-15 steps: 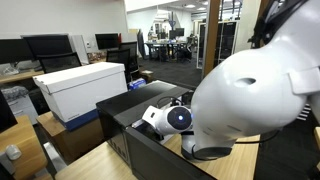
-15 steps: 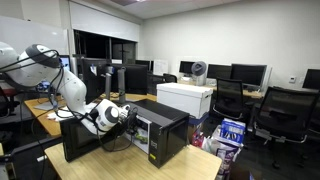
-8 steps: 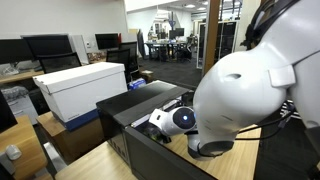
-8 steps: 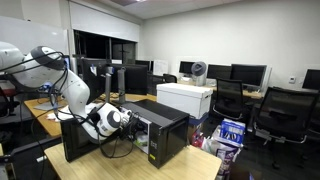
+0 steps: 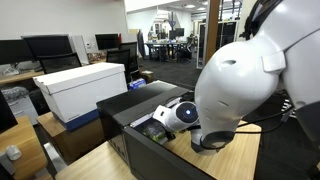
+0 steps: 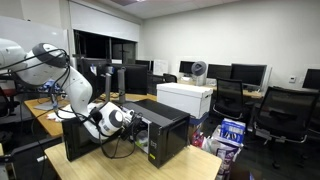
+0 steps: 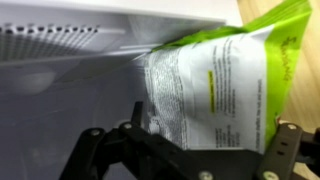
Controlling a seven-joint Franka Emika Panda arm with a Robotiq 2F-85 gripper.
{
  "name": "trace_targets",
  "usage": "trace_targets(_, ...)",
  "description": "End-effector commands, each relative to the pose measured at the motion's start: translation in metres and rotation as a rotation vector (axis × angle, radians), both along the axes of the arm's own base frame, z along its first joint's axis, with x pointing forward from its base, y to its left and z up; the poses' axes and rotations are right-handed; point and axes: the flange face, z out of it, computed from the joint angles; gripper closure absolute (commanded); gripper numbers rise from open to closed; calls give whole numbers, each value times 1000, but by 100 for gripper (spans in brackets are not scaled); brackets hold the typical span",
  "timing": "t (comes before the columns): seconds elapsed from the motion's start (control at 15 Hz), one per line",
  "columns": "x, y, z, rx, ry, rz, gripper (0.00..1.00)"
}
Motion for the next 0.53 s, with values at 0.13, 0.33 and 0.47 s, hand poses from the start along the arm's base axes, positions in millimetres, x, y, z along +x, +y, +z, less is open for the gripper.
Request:
trace_targets(0.13,-56,-44,15,-9,173,-38,0)
trace_targets(0.33,-72,-51,28,12,219,-20,0)
trace_targets(0.47,-84,-52,39,33,244,-17,0)
